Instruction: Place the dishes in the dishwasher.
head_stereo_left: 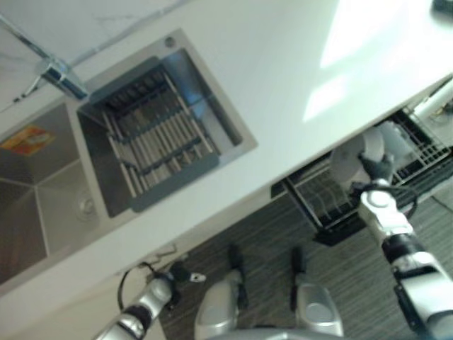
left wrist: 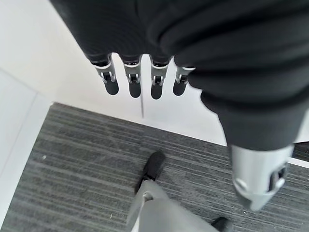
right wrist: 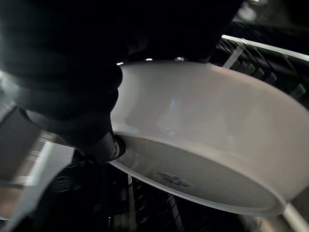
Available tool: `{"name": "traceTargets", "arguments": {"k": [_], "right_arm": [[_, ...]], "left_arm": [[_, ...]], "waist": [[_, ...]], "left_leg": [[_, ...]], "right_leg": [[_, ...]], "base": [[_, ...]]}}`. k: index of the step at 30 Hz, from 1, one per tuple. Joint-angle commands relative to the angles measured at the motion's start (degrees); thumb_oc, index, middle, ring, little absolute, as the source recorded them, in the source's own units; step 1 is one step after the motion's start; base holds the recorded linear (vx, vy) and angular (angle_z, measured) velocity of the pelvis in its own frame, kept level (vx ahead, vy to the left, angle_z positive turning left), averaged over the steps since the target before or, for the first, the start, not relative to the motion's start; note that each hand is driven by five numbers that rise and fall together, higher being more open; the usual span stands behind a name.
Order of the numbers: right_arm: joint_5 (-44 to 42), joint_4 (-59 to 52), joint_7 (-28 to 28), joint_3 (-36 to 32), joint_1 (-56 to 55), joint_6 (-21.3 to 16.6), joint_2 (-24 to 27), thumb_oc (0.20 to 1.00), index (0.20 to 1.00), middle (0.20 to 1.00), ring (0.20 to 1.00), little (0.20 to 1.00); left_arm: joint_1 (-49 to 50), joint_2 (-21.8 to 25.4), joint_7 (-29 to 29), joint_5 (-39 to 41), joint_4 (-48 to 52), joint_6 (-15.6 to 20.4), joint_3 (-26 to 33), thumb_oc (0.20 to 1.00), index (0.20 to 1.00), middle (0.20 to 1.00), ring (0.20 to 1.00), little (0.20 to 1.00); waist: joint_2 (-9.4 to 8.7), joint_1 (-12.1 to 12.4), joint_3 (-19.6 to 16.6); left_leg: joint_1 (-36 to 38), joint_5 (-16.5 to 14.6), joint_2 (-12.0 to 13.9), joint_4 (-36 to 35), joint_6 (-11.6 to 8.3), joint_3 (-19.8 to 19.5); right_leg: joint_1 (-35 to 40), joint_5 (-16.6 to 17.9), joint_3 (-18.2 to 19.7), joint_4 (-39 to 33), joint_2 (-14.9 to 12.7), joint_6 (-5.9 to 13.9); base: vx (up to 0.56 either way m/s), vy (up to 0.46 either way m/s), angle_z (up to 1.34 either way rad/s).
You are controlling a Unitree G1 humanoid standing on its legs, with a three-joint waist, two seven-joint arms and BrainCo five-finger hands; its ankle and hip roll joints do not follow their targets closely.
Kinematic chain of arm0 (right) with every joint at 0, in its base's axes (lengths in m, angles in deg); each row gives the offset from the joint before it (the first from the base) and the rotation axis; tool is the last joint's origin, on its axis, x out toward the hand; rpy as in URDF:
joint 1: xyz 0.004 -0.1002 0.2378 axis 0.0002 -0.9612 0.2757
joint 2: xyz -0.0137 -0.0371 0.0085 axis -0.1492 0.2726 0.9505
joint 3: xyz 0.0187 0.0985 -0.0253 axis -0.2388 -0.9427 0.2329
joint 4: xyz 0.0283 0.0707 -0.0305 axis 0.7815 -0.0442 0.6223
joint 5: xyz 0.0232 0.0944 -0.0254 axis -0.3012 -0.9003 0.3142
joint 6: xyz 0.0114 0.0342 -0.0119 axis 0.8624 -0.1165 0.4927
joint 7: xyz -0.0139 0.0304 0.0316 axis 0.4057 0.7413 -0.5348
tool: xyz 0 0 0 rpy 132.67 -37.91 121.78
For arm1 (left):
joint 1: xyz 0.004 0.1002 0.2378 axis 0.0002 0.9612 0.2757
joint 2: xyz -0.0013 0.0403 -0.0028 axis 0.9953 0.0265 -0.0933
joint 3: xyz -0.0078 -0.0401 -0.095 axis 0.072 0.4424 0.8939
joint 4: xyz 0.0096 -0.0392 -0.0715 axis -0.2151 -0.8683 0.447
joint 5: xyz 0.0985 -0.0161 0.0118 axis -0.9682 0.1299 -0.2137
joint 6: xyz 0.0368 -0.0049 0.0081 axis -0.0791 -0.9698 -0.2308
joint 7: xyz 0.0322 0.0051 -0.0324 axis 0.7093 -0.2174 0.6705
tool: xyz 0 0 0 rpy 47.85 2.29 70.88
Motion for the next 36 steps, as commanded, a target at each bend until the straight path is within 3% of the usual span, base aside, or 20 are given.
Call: {"name": "traceTargets", "arguments": {"k": [1,6,10,18,23,31,36], "right_arm": [[14.34,-1.96,-3.44,5.29,4.24,1.71,4.63,0.2,0.2,0.2,0.2,0.2],[30.93,3.65,-7.07,15.0,8.34,6.21,10.2,0.2,0.2,0.2,0.2,0.2],[39.29,13.63,-12.03,19.38,12.03,7.42,9.69,0.2,0.2,0.2,0.2,0.2],[42.78,20.06,-15.4,23.06,17.02,9.81,7.8,0.2,0.2,0.2,0.2,0.2],[43.09,19.38,-16.67,25.95,19.73,13.84,7.36,0.2,0.2,0.2,0.2,0.2],[46.27,18.78,-15.02,30.71,25.92,18.53,8.19,0.2,0.2,0.2,0.2,0.2],[44.79,22.13,-15.67,30.16,27.76,17.23,8.73,0.2,0.2,0.2,0.2,0.2]], "left_arm": [[-1.63,3.19,-0.68,2.09,-1.17,-0.04,-2.24,1.0,1.0,1.0,1.0,1.0],[-3.04,5.13,-1.54,2.4,-1.52,0.42,-2.59,1.0,1.0,1.0,1.0,1.0],[-5.52,6.37,-1.9,2.35,-2.75,1.77,-3.96,1.0,1.0,1.0,1.0,1.0],[-9.31,7.08,-2.15,2.74,-2.1,1.09,-4.71,1.0,1.0,1.0,1.0,1.0],[-9.68,7.26,-1.27,3.69,-0.97,1.16,-4.09,1.0,1.0,1.0,1.0,1.0],[-8.38,8.8,-0.68,4.51,1.58,0.49,-3.14,1.0,1.0,1.0,1.0,1.0],[-6.49,8.66,0.57,4.56,3.88,0.84,-3.96,1.0,1.0,1.0,1.0,1.0]], "waist": [[-1.71,1.28,-2.54],[-1.41,2.54,-1.95],[-1.23,4.24,-1.0],[0.3,6.48,2.3],[1.37,7.28,4.3],[2.74,8.8,5.56],[4.71,9.34,5.56]], "left_leg": [[-2.56,-4.61,-0.39,4.78,-1.02,-4.21],[-4.38,-4.54,-0.87,5.05,-0.55,-5.51],[-7.18,-4.68,-1.51,6.9,0.09,-6.64],[-14.32,-5.36,-3.43,13.24,1.21,-9.78],[-18.89,-5.3,-4.54,16.41,1.74,-10.93],[-25.29,-5.3,-5.31,19.42,2.16,-11.14],[-28.6,-4.94,-5.51,20.38,2.14,-10.27]], "right_leg": [[-7.73,-4.38,4.67,12.14,-1.56,-0.16],[-9.6,-4.93,4.33,13.91,-1.75,0.13],[-11.64,-5.22,3.91,15.92,-2.26,0.35],[-18.15,-6.58,4.38,22.95,-3.2,0.01],[-23.11,-7.52,5.18,27.66,-3.57,-0.24],[-30.28,-8.62,5.75,32.79,-3.91,-0.36],[-34.48,-9.34,5.5,35.91,-3.73,-0.58]], "base": [[-0.09,-0.012,0.26],[-0.06,-0.039,0.06],[-0.08,-0.072,0.15],[-0.09,-0.026,0.14],[-0.07,0.002,-0.01],[-0.02,-0.016,0.0],[-0.02,0.032,0.03]]}}
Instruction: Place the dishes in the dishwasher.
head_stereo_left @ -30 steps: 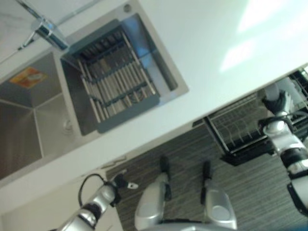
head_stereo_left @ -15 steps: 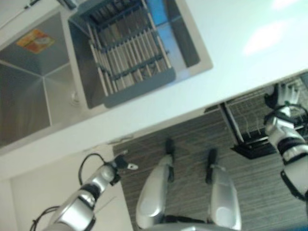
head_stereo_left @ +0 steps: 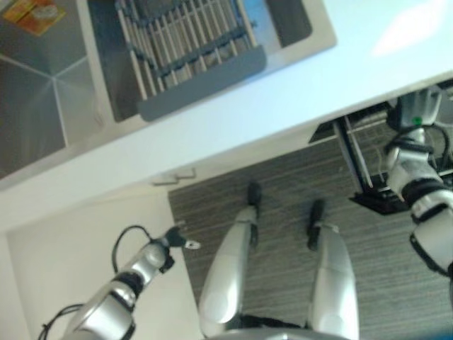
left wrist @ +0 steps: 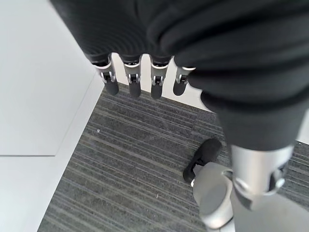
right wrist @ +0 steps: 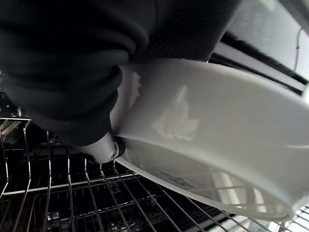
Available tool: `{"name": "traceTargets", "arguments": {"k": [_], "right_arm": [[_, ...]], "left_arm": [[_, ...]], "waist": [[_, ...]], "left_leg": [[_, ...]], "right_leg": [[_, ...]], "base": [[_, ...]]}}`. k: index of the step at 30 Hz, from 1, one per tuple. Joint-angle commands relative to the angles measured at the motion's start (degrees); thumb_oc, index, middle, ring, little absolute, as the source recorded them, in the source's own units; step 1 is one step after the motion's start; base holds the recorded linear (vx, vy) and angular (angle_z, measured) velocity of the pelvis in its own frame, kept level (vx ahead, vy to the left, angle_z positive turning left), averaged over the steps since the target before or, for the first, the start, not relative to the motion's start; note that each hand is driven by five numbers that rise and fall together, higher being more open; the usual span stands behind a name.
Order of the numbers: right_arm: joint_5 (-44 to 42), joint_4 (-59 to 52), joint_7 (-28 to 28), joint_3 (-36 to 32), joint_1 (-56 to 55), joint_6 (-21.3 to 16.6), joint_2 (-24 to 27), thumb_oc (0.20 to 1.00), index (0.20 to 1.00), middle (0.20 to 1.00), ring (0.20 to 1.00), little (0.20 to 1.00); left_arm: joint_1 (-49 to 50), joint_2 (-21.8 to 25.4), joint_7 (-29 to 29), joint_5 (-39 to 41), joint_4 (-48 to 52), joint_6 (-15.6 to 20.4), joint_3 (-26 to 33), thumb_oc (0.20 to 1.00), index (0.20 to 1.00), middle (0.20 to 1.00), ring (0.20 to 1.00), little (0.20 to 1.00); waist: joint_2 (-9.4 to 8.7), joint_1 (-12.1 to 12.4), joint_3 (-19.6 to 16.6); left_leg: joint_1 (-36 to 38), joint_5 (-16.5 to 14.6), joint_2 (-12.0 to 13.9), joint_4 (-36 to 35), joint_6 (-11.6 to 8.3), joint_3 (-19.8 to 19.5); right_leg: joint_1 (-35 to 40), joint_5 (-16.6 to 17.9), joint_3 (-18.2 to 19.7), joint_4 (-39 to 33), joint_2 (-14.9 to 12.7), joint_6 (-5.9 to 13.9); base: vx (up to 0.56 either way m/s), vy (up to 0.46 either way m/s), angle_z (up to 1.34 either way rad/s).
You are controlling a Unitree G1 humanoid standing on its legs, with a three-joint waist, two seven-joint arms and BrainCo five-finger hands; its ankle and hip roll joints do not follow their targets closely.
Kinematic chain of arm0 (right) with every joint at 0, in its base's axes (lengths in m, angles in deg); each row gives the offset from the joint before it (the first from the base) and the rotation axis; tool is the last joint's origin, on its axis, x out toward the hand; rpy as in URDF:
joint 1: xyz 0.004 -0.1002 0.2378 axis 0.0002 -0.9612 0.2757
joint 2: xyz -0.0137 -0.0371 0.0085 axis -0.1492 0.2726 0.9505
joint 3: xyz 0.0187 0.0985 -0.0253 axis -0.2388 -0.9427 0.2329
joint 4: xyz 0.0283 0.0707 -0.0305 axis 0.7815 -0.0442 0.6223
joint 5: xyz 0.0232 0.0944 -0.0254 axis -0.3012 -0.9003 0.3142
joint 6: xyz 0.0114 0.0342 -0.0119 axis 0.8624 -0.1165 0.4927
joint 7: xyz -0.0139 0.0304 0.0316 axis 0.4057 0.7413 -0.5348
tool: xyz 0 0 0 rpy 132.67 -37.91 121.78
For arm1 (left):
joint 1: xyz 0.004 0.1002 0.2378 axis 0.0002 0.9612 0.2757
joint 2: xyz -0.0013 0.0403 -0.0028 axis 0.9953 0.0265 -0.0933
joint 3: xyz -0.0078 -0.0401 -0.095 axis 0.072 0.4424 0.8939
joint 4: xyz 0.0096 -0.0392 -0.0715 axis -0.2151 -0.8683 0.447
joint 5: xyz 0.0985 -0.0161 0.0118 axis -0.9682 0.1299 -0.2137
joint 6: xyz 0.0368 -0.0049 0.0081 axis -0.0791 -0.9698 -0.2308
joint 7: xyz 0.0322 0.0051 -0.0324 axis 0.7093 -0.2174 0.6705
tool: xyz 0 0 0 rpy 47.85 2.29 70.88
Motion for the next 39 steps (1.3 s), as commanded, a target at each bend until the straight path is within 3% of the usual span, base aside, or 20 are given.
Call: {"name": "traceTargets", "arguments": {"k": [1,2,3,5,7,8,9,10,12,13,15,19,21,26,29,31,34,37,38,39], "right_arm": [[-2.2,3.76,-0.67,-0.48,1.62,-1.66,2.47,0.2,0.2,0.2,0.2,0.2],[-2.89,4.42,-1.42,-1.15,1.74,-2.23,2.4,0.316,0.316,0.316,0.316,0.316],[-3.95,5.39,-1.6,-2.21,1.85,-3.26,2.27,1.0,1.0,1.0,1.0,1.0],[-10.93,6.32,-1.46,-4.76,1.25,-7.24,1.58,1.0,1.0,1.0,1.0,1.0],[-22.2,5.69,-2.14,-8.21,0.04,-14.66,0.58,1.0,1.0,1.0,1.0,1.0],[-31.05,5.03,0.27,-11.11,-0.53,-20.26,-0.33,1.0,1.0,1.0,1.0,1.0],[-34.86,3.68,0.57,-18.05,-2.51,-27.44,-3.02,1.0,1.0,1.0,1.0,1.0],[-37.12,2.95,-0.37,-21.05,-3.59,-30.32,-4.32,1.0,1.0,1.0,1.0,1.0],[-52.43,2.02,1.63,-28.86,-6.9,-38.26,-7.53,1.0,1.0,1.0,1.0,1.0],[-47.35,-0.29,1.88,-30.77,-7.28,-40.23,-10.47,1.0,1.0,1.0,1.0,1.0],[-44.14,-6.59,-2.9,-28.09,-8.24,-39.79,-12.92,1.0,1.0,1.0,1.0,1.0],[-31.7,-26.33,-12.97,-25.19,-12.75,-31.54,-13.11,1.0,1.0,1.0,1.0,1.0],[-30.94,-32.55,-15.25,-26.84,-14.64,-30.3,-13.14,1.0,1.0,1.0,1.0,1.0],[-24.47,-54.32,-18.17,-34.1,-24.22,-23.93,-13.06,1.0,1.0,1.0,1.0,1.0],[-22.87,-60.45,-20.38,-36.28,-28.65,-22.16,-13.52,1.0,1.0,1.0,1.0,1.0],[-20.77,-65.01,-23.66,-39.71,-34.61,-18.25,-12.26,1.0,1.0,1.0,1.0,1.0],[-22.65,-68.94,-26.36,-45.63,-39.88,-19.89,-10.19,1.0,1.0,1.0,1.0,1.0],[-18.8,-73.71,-24.78,-49.9,-42.72,-24.15,-8.47,1.0,1.0,1.0,1.0,1.0],[-18.65,-75.11,-22.56,-50.99,-44.04,-27.08,-7.87,1.0,1.0,1.0,1.0,1.0],[-18.23,-75.98,-23.74,-51.81,-45.23,-27.5,-7.71,1.0,1.0,1.0,1.0,1.0]], "left_arm": [[2.07,1.22,1.87,0.89,0.28,-0.67,1.22,1.0,1.0,1.0,1.0,1.0],[2.38,1.15,2.05,1.11,0.74,-0.97,1.06,1.0,1.0,1.0,1.0,1.0],[2.55,1.02,2.0,1.07,0.83,-1.07,1.01,1.0,1.0,1.0,1.0,1.0],[3.32,0.33,2.21,1.11,1.29,-1.1,0.73,1.0,1.0,1.0,1.0,1.0],[3.96,-0.38,2.04,1.7,2.09,-1.69,0.7,1.0,1.0,1.0,1.0,1.0],[4.23,-0.88,1.6,2.13,2.55,-2.18,0.57,1.0,1.0,1.0,1.0,1.0],[5.38,-2.39,0.13,3.28,2.7,-3.73,1.16,1.0,1.0,1.0,1.0,1.0],[5.79,-3.25,-1.5,3.67,2.26,-5.35,1.3,1.0,1.0,1.0,1.0,1.0],[7.28,-5.83,-4.6,4.39,-1.34,-7.95,1.44,1.0,1.0,1.0,1.0,1.0],[7.53,-7.03,-6.64,8.49,-4.22,-11.65,1.73,1.0,1.0,1.0,1.0,1.0],[7.47,-8.28,-9.6,9.76,-8.67,-16.86,4.29,1.0,1.0,1.0,1.0,1.0],[8.71,-9.55,-10.59,9.68,-11.57,-20.12,7.73,1.0,1.0,1.0,1.0,1.0],[8.66,-9.66,-9.21,9.67,-12.28,-21.08,8.86,1.0,1.0,1.0,1.0,1.0],[13.21,-11.77,-6.94,6.12,-13.98,-18.78,13.73,1.0,1.0,1.0,1.0,1.0],[14.81,-12.59,-6.06,4.97,-14.17,-18.01,15.36,1.0,1.0,1.0,1.0,1.0],[16.53,-13.74,-9.64,3.93,-13.88,-19.15,17.31,1.0,1.0,1.0,1.0,1.0],[18.42,-14.83,-9.65,2.76,-14.11,-19.95,19.11,1.0,1.0,1.0,1.0,1.0],[18.34,-14.68,-8.74,2.84,-14.68,-19.05,21.19,1.0,1.0,1.0,1.0,1.0],[18.32,-14.86,-8.54,2.83,-14.8,-18.86,22.0,1.0,1.0,1.0,1.0,1.0],[18.32,-15.06,-8.2,3.19,-14.49,-19.04,22.32,1.0,1.0,1.0,1.0,1.0]], "waist": [[3.59,0.79,-0.34],[3.96,0.92,-0.34],[4.43,1.08,-0.34],[5.01,1.14,-0.34],[5.34,0.93,-0.34],[5.59,0.74,-0.34],[5.89,0.36,-0.34],[5.87,0.11,-0.34],[5.77,-0.77,-0.34],[5.69,-1.39,-0.34],[4.91,-2.22,-0.34],[3.49,-5.62,-0.34],[2.88,-6.73,-0.34],[1.74,-9.67,-0.35],[1.41,-10.97,-0.34],[1.03,-12.45,-0.34],[0.74,-13.91,-0.34],[0.33,-15.08,-0.34],[0.32,-15.56,-0.34],[0.3,-15.87,-0.34]], "left_leg": [[0.14,-4.72,-1.97,2.46,0.79,-3.92],[-0.39,-4.69,-2.09,2.65,0.81,-3.87],[-1.08,-4.69,-2.24,2.93,0.83,-3.9],[-2.05,-4.8,-2.35,3.43,0.88,-3.75],[-2.3,-4.93,-2.36,3.49,0.92,-3.55],[-2.26,-4.96,-2.37,3.42,0.91,-3.35],[-1.41,-5.16,-2.46,3.03,0.79,-3.09],[-0.75,-5.28,-2.49,2.75,0.69,-2.99],[1.43,-5.35,-2.42,1.76,0.54,-2.63],[3.56,-5.29,-2.37,0.53,0.43,-2.33],[6.44,-5.01,-1.79,-1.03,0.07,-1.77],[13.1,-5.32,-0.77,-3.93,-0.23,0.61],[14.28,-5.82,-0.96,-3.32,-0.17,1.12],[15.35,-6.91,-0.29,-2.32,-0.16,2.61],[15.34,-6.82,0.31,-2.75,-0.24,3.59],[15.78,-6.79,0.86,-3.63,-0.21,4.61],[16.02,-6.79,1.39,-4.52,-0.27,5.28],[15.76,-6.62,2.08,-4.71,-0.57,6.26],[15.62,-6.45,2.26,-4.83,-0.71,6.6],[15.65,-6.33,2.38,-5.0,-0.82,6.98]], "right_leg": [[0.14,0.77,3.59,2.12,1.58,1.7],[-0.54,0.64,3.62,2.68,1.59,1.66],[-1.42,0.47,3.62,3.41,1.54,1.64],[-2.77,0.42,3.62,4.26,1.43,1.58],[-3.34,0.39,3.71,4.46,1.46,1.45],[-3.52,0.34,3.84,4.44,1.5,1.31],[-3.06,0.11,4.11,4.03,1.65,1.05],[-2.62,0.02,4.08,3.77,1.67,1.12],[-0.7,0.37,4.26,2.08,1.69,0.99],[0.86,0.4,4.5,1.08,1.84,0.91],[3.44,1.0,4.7,-0.82,2.04,0.94],[8.94,1.07,6.2,-3.64,3.16,0.74],[10.33,0.86,6.76,-3.85,3.25,0.64],[11.16,0.21,8.81,-3.88,3.97,-0.12],[10.83,0.2,9.63,-4.31,4.48,-0.32],[10.7,0.47,10.36,-5.27,5.04,-0.26],[10.61,0.95,10.89,-6.56,5.41,-0.01],[10.07,1.23,11.23,-6.99,5.68,0.24],[9.8,1.23,11.32,-7.03,5.78,0.21],[9.65,1.38,11.26,-7.26,5.7,0.22]], "base": [[-0.01,0.048,0.06],[-0.01,0.05,0.08],[-0.01,0.042,0.05],[0.0,0.043,0.03],[0.01,0.061,-0.02],[0.03,0.108,-0.04],[0.04,0.111,-0.06],[0.06,0.121,-0.07],[0.09,0.113,-0.06],[0.09,0.104,-0.03],[0.08,0.095,-0.07],[0.11,0.144,-0.12],[0.07,0.058,-0.19],[0.07,0.027,-0.23],[0.02,0.009,-0.23],[0.03,0.015,-0.25],[0.01,0.0,-0.27],[-0.02,-0.016,-0.3],[-0.03,0.004,-0.32],[-0.03,0.022,-0.21]]}}
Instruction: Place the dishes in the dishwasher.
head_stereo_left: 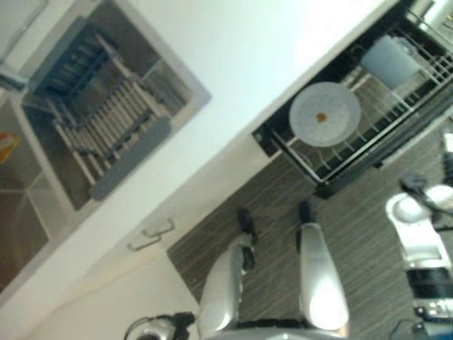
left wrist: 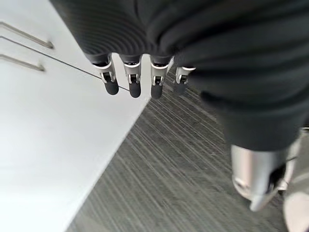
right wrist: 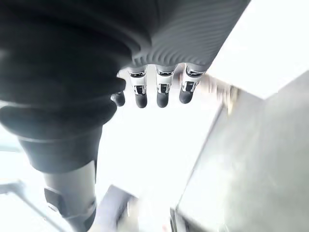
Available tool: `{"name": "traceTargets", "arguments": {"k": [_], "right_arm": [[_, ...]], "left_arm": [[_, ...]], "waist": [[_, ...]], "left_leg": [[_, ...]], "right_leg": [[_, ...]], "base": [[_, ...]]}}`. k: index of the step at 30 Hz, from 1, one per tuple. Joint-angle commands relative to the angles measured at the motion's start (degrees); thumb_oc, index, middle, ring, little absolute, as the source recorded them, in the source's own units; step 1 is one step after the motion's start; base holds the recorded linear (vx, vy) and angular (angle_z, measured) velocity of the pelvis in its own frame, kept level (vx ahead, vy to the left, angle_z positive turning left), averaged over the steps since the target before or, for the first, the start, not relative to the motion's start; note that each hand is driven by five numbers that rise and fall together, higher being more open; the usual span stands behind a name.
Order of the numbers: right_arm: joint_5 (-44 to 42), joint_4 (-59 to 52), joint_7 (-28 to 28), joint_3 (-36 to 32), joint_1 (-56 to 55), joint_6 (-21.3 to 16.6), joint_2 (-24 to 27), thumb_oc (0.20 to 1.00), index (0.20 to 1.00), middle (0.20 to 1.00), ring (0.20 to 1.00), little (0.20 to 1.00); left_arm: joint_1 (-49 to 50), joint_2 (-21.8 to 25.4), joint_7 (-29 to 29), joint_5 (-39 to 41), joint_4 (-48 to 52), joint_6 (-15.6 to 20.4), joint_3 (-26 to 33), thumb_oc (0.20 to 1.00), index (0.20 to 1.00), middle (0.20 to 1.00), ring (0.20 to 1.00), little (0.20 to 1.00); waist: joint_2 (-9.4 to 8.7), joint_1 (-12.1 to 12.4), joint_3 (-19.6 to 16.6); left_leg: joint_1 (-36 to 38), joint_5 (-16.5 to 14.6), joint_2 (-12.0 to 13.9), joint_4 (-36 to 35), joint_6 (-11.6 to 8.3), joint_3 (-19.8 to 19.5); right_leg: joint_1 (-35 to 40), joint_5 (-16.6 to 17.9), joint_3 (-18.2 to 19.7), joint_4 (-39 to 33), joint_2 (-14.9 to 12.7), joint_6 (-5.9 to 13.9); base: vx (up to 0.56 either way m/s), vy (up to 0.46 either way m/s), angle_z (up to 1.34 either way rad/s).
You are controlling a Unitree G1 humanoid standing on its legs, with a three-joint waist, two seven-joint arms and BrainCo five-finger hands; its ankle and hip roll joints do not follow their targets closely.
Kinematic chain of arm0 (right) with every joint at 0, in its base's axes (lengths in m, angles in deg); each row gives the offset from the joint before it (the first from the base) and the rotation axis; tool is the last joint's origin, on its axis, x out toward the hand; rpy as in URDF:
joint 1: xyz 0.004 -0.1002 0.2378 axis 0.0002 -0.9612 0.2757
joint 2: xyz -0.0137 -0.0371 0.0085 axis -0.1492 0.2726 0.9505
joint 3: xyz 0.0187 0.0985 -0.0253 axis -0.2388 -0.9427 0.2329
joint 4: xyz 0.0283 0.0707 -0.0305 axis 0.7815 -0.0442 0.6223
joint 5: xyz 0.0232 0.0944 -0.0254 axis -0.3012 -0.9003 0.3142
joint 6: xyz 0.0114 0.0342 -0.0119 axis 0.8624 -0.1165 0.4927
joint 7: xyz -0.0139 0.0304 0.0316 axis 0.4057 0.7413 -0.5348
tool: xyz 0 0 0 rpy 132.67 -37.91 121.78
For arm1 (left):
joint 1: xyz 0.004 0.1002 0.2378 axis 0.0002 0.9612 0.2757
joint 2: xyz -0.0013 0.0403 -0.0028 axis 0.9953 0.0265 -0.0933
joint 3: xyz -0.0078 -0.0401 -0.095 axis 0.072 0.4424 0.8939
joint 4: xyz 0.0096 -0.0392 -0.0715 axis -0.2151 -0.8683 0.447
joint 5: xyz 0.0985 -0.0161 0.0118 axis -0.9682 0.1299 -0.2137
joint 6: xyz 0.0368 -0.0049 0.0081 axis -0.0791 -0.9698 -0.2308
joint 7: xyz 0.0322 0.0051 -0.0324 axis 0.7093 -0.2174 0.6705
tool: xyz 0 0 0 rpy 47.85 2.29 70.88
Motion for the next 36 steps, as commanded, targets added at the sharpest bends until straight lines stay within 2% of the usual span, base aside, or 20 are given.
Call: {"name": "traceTargets", "arguments": {"k": [1,2,4,6,8,9,10,12,14,16,19,20,22,23,25,28,30,32,34,36], "right_arm": [[3.25,-4.8,-2.16,-1.24,0.54,-8.96,1.11,1.0,1.0,1.0,1.0,1.0],[0.2,-2.52,-7.38,-4.15,-2.9,-15.93,0.39,1.0,1.0,1.0,1.0,1.0],[-1.84,0.17,-10.89,-6.36,-5.09,-22.3,-1.76,1.0,1.0,1.0,1.0,1.0],[-10.09,6.73,-12.09,-8.38,-6.02,-31.12,-4.79,1.0,1.0,1.0,1.0,1.0],[-29.15,17.3,-1.29,-9.05,-5.08,-40.98,-8.23,1.0,1.0,1.0,1.0,1.0],[-40.3,21.61,6.85,-8.71,-4.43,-44.59,-9.72,1.0,1.0,1.0,1.0,1.0],[-53.68,26.46,19.26,-8.34,-3.62,-46.58,-10.57,1.0,1.0,1.0,1.0,1.0],[-70.03,33.37,35.8,-6.24,-0.64,-44.4,-10.99,1.0,1.0,1.0,1.0,1.0],[-80.44,38.63,47.55,-4.38,3.39,-40.85,-9.51,1.0,1.0,1.0,1.0,1.0],[-84.31,42.2,55.17,-3.45,5.84,-37.39,-8.81,1.0,1.0,1.0,1.0,1.0],[-83.2,47.0,60.78,-2.23,10.53,-32.38,-6.55,1.0,1.0,1.0,1.0,1.0],[-91.99,49.73,67.79,-1.65,12.64,-37.37,-6.11,1.0,1.0,1.0,1.0,1.0],[-97.87,47.43,74.87,-3.32,15.5,-44.28,-9.46,1.0,1.0,1.0,1.0,1.0],[-95.26,47.23,72.11,-3.29,15.86,-42.57,-9.88,1.0,1.0,1.0,1.0,1.0],[-91.49,45.9,69.16,-3.04,16.19,-43.99,-10.58,1.0,1.0,1.0,1.0,1.0],[-92.18,47.18,67.92,-2.99,14.74,-43.22,-12.88,1.0,1.0,1.0,1.0,1.0],[-85.89,46.31,58.87,-1.36,14.63,-41.03,-13.7,1.0,1.0,1.0,1.0,1.0],[-79.78,45.5,55.32,1.55,16.12,-39.13,-14.24,1.0,1.0,1.0,1.0,1.0],[-75.94,44.19,54.52,3.02,16.73,-37.32,-14.81,1.0,1.0,1.0,1.0,1.0],[-72.38,42.53,52.45,5.57,17.08,-37.78,-16.08,1.0,1.0,1.0,1.0,1.0]], "left_arm": [[2.27,1.32,1.46,-1.76,-2.81,-1.2,0.53,1.0,1.0,1.0,1.0,1.0],[2.94,0.91,2.03,-1.64,-3.81,0.37,1.26,1.0,1.0,1.0,1.0,1.0],[3.04,0.72,2.47,-1.64,-4.24,1.12,1.66,1.0,1.0,1.0,1.0,1.0],[2.02,1.05,2.81,-1.1,-5.08,1.62,1.1,1.0,1.0,1.0,1.0,1.0],[1.02,2.02,3.45,-0.04,-4.72,2.01,-1.12,1.0,1.0,1.0,1.0,1.0],[0.51,2.62,3.33,0.33,-4.62,2.28,-1.95,1.0,1.0,1.0,1.0,1.0],[-0.01,3.04,3.21,0.73,-4.54,2.51,-2.78,1.0,1.0,1.0,1.0,1.0],[-1.28,3.99,3.19,1.26,-4.31,2.76,-4.74,1.0,1.0,1.0,1.0,1.0],[-2.63,4.9,2.87,2.04,-4.61,2.09,-6.04,1.0,1.0,1.0,1.0,1.0],[-3.3,5.32,2.75,1.19,-5.03,-0.23,-6.67,1.0,1.0,1.0,1.0,1.0],[-3.85,6.21,2.36,0.94,-5.07,-2.18,-6.97,1.0,1.0,1.0,1.0,1.0],[-3.98,6.39,2.62,-0.21,-5.01,-2.07,-6.37,1.0,1.0,1.0,1.0,1.0],[-4.43,6.61,2.58,0.93,-4.67,-3.91,-6.99,1.0,1.0,1.0,1.0,1.0],[-4.53,6.35,2.72,0.98,-4.52,-4.51,-6.83,1.0,1.0,1.0,1.0,1.0],[-4.41,6.27,3.18,2.3,-3.47,-4.64,-6.53,1.0,1.0,1.0,1.0,1.0],[-4.42,6.4,2.49,2.37,-4.77,-4.18,-6.75,1.0,1.0,1.0,1.0,1.0],[-4.1,6.35,2.7,2.67,-4.65,-2.94,-6.96,1.0,1.0,1.0,1.0,1.0],[-3.88,6.07,3.29,3.48,-4.24,-2.83,-7.84,1.0,1.0,1.0,1.0,1.0],[-3.7,5.43,3.71,4.15,-3.95,-2.94,-8.71,1.0,1.0,1.0,1.0,1.0],[-3.28,4.66,5.1,4.46,-1.82,-4.67,-9.25,1.0,1.0,1.0,1.0,1.0]], "waist": [[-0.53,-0.36,0.18],[-0.64,-1.43,0.18],[-0.82,-2.0,0.18],[-1.07,-2.13,0.18],[-1.16,-1.14,0.18],[-1.17,-0.59,0.18],[-1.13,0.02,0.18],[-0.98,1.55,0.18],[-1.02,3.14,0.16],[-1.29,4.41,-0.3],[-1.69,6.08,-0.78],[-1.73,6.75,-0.45],[-1.42,7.79,-0.68],[-1.35,8.02,-0.64],[-1.28,8.17,-0.04],[-0.97,8.02,0.18],[-0.59,8.03,0.18],[-0.54,8.38,0.18],[-0.28,8.44,0.18],[-0.42,8.91,0.18]], "left_leg": [[0.48,-4.45,0.04,2.33,-0.65,-3.36],[0.79,-4.24,0.36,1.59,-0.79,-2.79],[0.72,-4.24,0.53,1.65,-0.93,-2.38],[0.62,-4.28,0.7,1.57,-0.9,-2.16],[0.35,-4.47,0.56,1.95,-0.69,-2.54],[0.22,-4.47,0.48,2.08,-0.58,-2.79],[0.24,-4.44,0.36,2.21,-0.55,-3.12],[0.47,-4.48,0.07,2.59,-0.33,-3.55],[0.51,-5.14,-0.28,4.16,-0.22,-3.95],[-0.09,-5.87,-0.55,6.23,-0.22,-4.75],[-1.14,-6.24,-0.93,7.59,-0.18,-5.75],[-1.3,-6.41,-1.22,7.76,-0.1,-6.14],[-2.87,-6.53,-1.43,9.0,-0.01,-6.33],[-3.21,-6.83,-1.58,9.72,0.16,-6.33],[-4.12,-7.83,-1.95,11.64,0.53,-6.81],[-4.67,-7.23,-2.26,11.54,0.34,-7.7],[-4.82,-7.17,-2.57,11.31,0.71,-7.47],[-5.16,-7.26,-2.79,11.83,0.85,-7.59],[-4.83,-6.86,-2.96,11.48,0.72,-7.4],[-4.63,-6.67,-3.09,10.86,0.9,-7.31]], "right_leg": [[-0.01,-1.74,1.52,1.61,1.3,-1.4],[0.03,-1.56,1.71,1.03,1.59,-1.26],[-0.11,-1.21,1.58,0.65,1.5,-1.04],[-0.1,-0.72,1.17,-0.05,1.2,-0.84],[0.33,-0.28,0.22,-0.62,0.55,-0.8],[0.55,-0.09,-0.35,-0.83,0.21,-0.86],[1.01,0.13,-0.99,-1.15,-0.21,-0.84],[1.92,0.18,-2.62,-1.09,-1.12,-0.95],[2.52,-0.54,-4.43,0.39,-1.94,-1.28],[2.42,-1.27,-5.46,2.37,-2.44,-1.5],[2.24,-1.58,-6.42,3.17,-2.6,-1.61],[2.47,-1.49,-6.57,2.67,-2.54,-1.6],[0.44,-2.59,-7.19,6.2,-2.11,-1.73],[-0.02,-3.07,-7.22,7.43,-2.03,-1.96],[-0.72,-4.11,-6.89,9.23,-1.72,-2.63],[-1.3,-4.38,-6.3,9.77,-1.28,-2.91],[-1.56,-4.29,-6.28,9.48,-1.33,-3.05],[-1.73,-4.44,-6.21,9.91,-1.4,-3.4],[-1.46,-4.14,-6.01,9.58,-1.46,-3.33],[-1.11,-3.95,-5.86,8.93,-1.3,-3.33]], "base": [[-0.03,0.047,-0.13],[-0.03,0.042,-0.08],[-0.03,0.015,-0.14],[-0.06,-0.044,-0.1],[-0.09,-0.121,0.01],[-0.07,-0.13,0.11],[-0.06,-0.119,0.16],[-0.04,-0.096,0.21],[-0.01,-0.065,0.25],[0.03,-0.084,0.29],[0.03,-0.112,0.29],[-0.01,-0.09,0.31],[0.0,-0.017,0.26],[0.03,0.008,0.1],[0.01,-0.008,0.03],[0.01,0.031,0.04],[0.0,0.068,0.05],[-0.02,0.044,-0.05],[0.01,0.062,0.01],[0.01,0.024,0.02]]}}
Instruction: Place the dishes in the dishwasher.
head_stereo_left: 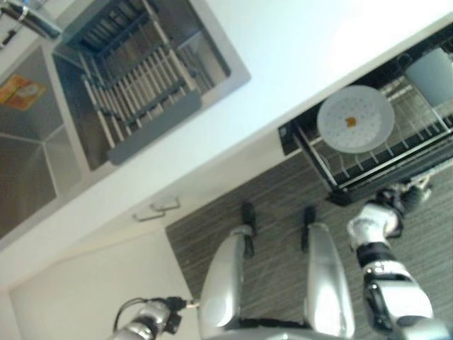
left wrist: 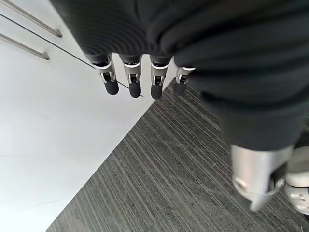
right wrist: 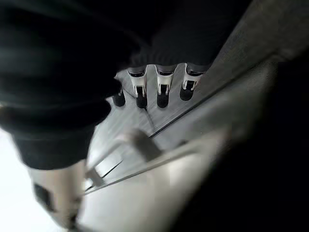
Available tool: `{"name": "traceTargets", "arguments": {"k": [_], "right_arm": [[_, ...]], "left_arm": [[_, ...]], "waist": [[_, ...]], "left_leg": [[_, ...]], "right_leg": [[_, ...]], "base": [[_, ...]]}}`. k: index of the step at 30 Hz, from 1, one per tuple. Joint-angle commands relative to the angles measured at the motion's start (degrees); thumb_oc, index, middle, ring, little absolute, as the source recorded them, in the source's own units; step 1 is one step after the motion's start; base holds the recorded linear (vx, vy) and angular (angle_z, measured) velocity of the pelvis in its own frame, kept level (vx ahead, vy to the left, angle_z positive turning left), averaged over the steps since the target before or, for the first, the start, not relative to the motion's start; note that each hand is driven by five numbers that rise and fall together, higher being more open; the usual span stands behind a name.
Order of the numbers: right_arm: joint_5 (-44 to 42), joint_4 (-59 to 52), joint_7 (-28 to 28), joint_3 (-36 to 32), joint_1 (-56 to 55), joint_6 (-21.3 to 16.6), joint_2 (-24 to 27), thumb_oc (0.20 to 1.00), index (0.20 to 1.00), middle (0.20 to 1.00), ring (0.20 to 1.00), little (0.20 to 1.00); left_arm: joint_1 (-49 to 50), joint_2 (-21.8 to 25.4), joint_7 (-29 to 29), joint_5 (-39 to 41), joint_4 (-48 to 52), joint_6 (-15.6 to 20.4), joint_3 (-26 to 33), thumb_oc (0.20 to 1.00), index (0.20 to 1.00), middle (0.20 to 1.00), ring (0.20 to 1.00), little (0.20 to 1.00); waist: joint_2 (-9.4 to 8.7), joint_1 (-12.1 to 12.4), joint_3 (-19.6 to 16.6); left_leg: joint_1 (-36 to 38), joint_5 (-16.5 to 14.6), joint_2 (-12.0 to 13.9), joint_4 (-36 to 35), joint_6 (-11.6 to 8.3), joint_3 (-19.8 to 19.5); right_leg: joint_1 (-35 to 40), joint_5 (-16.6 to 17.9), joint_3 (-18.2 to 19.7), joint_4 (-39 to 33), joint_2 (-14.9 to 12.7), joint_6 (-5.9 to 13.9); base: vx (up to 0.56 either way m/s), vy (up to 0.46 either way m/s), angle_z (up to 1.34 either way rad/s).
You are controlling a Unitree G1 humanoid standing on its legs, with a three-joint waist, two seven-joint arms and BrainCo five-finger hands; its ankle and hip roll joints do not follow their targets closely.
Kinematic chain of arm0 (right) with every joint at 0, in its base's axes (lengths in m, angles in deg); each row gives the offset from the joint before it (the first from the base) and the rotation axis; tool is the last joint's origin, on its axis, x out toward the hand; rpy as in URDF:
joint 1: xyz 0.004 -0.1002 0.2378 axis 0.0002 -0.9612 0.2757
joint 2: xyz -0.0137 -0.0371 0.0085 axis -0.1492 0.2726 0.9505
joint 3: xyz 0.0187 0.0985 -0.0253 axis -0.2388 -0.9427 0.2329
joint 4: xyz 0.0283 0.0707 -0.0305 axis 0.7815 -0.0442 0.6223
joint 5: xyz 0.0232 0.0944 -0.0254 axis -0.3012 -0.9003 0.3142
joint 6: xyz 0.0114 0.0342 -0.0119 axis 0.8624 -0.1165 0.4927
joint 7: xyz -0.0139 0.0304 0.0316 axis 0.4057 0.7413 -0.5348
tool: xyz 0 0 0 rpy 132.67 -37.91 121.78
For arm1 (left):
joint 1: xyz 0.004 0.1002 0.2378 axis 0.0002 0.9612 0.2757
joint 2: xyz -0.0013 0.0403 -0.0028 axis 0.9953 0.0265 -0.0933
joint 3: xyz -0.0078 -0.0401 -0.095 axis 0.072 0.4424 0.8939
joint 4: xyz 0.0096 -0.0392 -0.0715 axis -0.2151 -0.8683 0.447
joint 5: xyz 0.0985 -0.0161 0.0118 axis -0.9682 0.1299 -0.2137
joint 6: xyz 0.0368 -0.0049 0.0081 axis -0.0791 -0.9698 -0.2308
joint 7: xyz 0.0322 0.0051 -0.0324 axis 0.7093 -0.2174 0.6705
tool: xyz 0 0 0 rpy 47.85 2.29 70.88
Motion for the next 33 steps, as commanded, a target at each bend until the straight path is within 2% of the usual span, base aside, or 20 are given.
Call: {"name": "traceTargets", "arguments": {"k": [1,4,14,23,26,27,29,33], "right_arm": [[11.88,-6.92,-1.57,2.84,-0.14,-0.22,1.67,1.0,1.0,1.0,1.0,1.0],[16.79,-9.51,-4.22,6.01,2.21,2.1,1.16,1.0,1.0,1.0,1.0,1.0],[30.84,-14.97,-7.19,12.75,6.95,8.93,2.2,1.0,1.0,1.0,1.0,1.0],[38.2,-13.59,-4.97,18.09,14.7,18.85,6.25,1.0,1.0,1.0,1.0,1.0],[41.31,-13.16,-5.17,19.62,17.26,20.84,8.26,1.0,1.0,1.0,1.0,1.0],[42.12,-12.38,-5.37,20.27,18.36,21.1,9.31,1.0,1.0,1.0,1.0,1.0],[43.03,-11.22,-5.17,20.52,20.29,21.94,11.02,1.0,1.0,1.0,1.0,1.0],[37.18,-6.37,1.52,21.63,24.09,23.94,14.17,1.0,1.0,1.0,1.0,1.0]], "left_arm": [[2.82,1.36,2.68,1.77,0.26,-3.83,-1.77,1.0,1.0,1.0,1.0,1.0],[2.84,1.33,4.23,2.87,0.81,-4.39,-2.36,1.0,1.0,1.0,1.0,1.0],[0.9,1.48,6.14,5.13,1.28,-7.51,-1.99,1.0,1.0,1.0,1.0,1.0],[-0.75,1.96,5.37,5.03,2.14,-10.02,-1.0,1.0,1.0,1.0,1.0,1.0],[-1.36,2.43,5.71,6.23,2.32,-10.74,-0.69,1.0,1.0,1.0,1.0,1.0],[-1.49,2.84,5.73,6.16,2.18,-11.22,-0.39,1.0,1.0,1.0,1.0,1.0],[-1.63,3.6,5.86,5.8,2.24,-11.84,0.15,1.0,1.0,1.0,1.0,1.0],[-1.96,5.82,6.16,6.26,2.19,-12.7,1.39,1.0,1.0,1.0,1.0,1.0]], "waist": [[-0.4,0.39,0.05],[-1.25,1.34,0.05],[-3.54,3.81,0.06],[-4.64,7.69,0.05],[-5.31,8.86,0.05],[-6.0,9.37,0.05],[-6.72,10.29,0.05],[-8.5,12.49,0.05]], "left_leg": [[2.53,-3.44,-2.44,0.27,1.63,-0.48],[2.12,-3.07,-2.4,-0.53,1.93,-0.65],[0.06,-2.72,-2.26,-0.95,2.33,-2.02],[-1.34,-2.76,-2.77,0.3,2.48,-4.35],[-1.79,-2.66,-2.94,0.32,2.53,-5.03],[-1.17,-4.33,-3.33,0.93,2.37,-5.63],[-1.87,-4.61,-3.44,1.59,2.42,-6.31],[-3.24,-4.93,-3.17,2.56,2.42,-7.73]], "right_leg": [[2.6,1.46,-0.47,-1.55,0.98,-0.89],[2.42,2.08,-0.42,-2.43,1.49,-0.72],[1.91,3.02,-0.41,-4.09,2.29,0.1],[1.88,2.5,-2.57,-3.45,1.72,0.2],[1.86,2.38,-3.24,-3.31,1.64,0.34],[2.78,0.71,-3.21,-2.65,1.42,0.84],[2.69,0.48,-3.85,-2.19,1.38,0.88],[2.46,0.36,-5.58,-1.32,1.22,1.03]], "base": [[-0.03,-0.01,-0.04],[-0.03,-0.014,0.02],[0.0,0.001,0.05],[0.04,0.04,0.14],[0.06,0.006,0.12],[0.11,-0.039,0.13],[0.07,-0.058,0.13],[0.04,-0.129,0.19]]}}
